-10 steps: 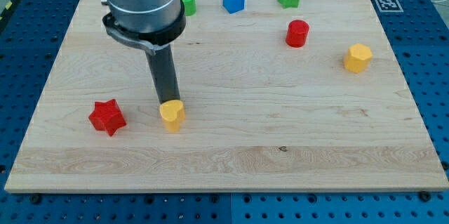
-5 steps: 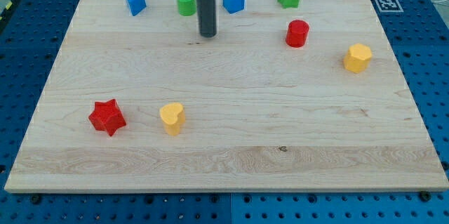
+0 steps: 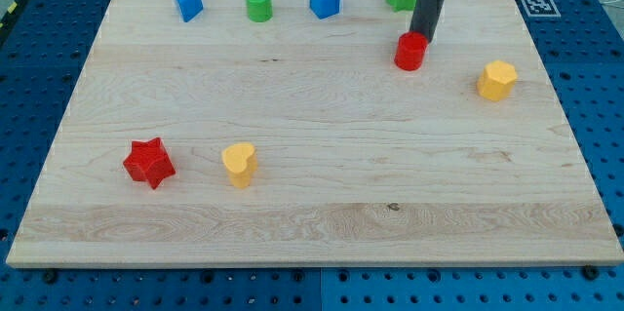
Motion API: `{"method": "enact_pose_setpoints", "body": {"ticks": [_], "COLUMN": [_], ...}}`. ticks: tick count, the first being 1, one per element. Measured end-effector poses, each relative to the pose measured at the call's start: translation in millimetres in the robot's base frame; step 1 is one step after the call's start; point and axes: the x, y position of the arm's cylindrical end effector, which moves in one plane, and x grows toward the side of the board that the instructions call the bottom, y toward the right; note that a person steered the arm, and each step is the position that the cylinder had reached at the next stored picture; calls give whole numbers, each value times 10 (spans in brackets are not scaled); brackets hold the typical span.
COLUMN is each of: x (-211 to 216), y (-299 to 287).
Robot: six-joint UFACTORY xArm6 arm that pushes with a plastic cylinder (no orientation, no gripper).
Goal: Move the red circle towards the bottom center of the board
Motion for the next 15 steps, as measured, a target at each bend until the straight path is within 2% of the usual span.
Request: {"method": "enact_pose_setpoints", "body": {"ticks": [2,3,5,6,8,11,13,15], "x": [312,526,562,788,1169,824,955,1058], "y": [-387,-387,-53,-20,-632,-1184,-1273,-1646]}}
